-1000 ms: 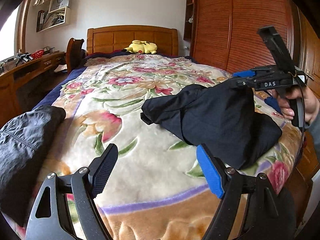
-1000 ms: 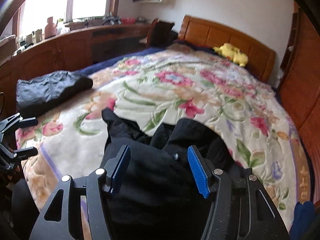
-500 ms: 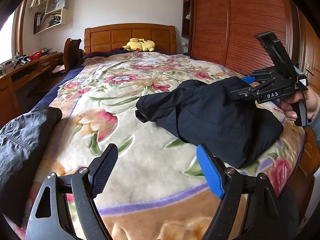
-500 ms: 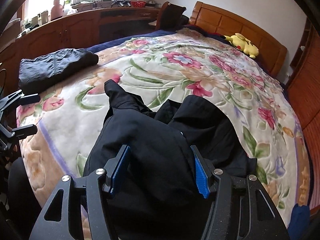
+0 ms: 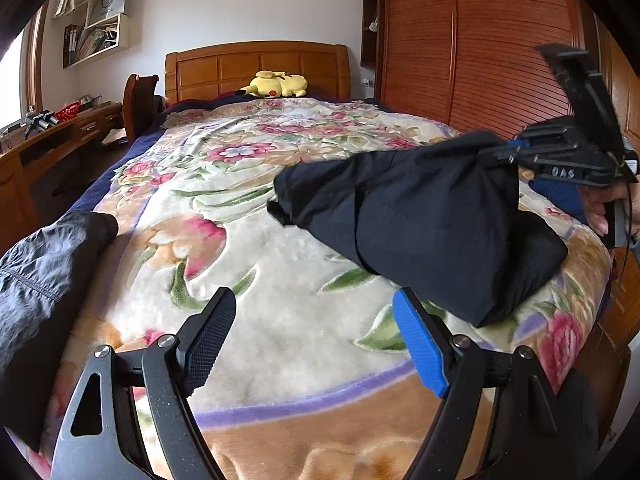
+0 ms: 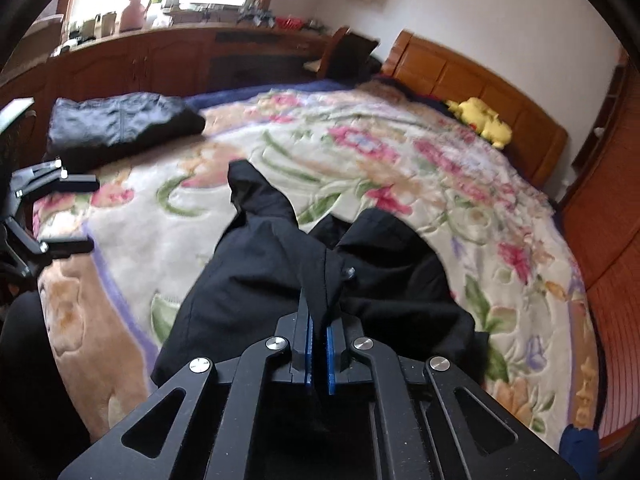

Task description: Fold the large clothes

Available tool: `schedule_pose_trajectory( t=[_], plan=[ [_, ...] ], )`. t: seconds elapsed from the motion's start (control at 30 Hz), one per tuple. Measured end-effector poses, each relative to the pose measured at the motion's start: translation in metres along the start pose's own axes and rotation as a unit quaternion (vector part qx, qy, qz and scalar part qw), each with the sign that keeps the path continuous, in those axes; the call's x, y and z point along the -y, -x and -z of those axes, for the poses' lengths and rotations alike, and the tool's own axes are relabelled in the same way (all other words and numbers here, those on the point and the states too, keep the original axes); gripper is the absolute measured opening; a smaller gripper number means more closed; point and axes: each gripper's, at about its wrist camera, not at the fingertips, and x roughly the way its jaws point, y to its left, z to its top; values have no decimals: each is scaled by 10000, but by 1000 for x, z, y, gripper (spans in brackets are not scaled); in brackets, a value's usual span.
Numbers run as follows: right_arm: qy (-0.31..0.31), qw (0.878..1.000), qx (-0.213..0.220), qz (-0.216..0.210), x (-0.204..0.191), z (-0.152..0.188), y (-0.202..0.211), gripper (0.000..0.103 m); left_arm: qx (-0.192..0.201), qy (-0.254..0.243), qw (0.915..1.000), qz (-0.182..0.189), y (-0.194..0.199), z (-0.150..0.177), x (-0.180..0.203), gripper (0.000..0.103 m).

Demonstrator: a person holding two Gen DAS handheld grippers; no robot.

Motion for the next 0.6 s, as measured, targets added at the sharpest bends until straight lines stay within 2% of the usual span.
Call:
schedule_pose_trajectory(
  t=[0.17,0.27,0.33,0.43,0.53,0.6],
  plan=[
    [-405,9941,637,783,20,31,51,3,-42,-107,9999,76,-2,-1,12,81],
    [-1163,9834,581,1264,57,78,80,3,-22,-161,9997,182,-1,-3,21,81],
    [-1670,9776,240,1256,76,119,85,3,-15,-196,9995,264,-3,-5,28,81],
    [-1878,9741,-293,1225,73,171,81,3,-48,-298,9989,361,-9,-8,41,81],
    [-2175,9707,-371,954,66,201,81,3,-51,-377,9982,456,-14,-14,54,81],
    [-2210,9700,-328,959,61,207,81,3,-41,-416,9977,524,-14,-17,63,81]
  ],
)
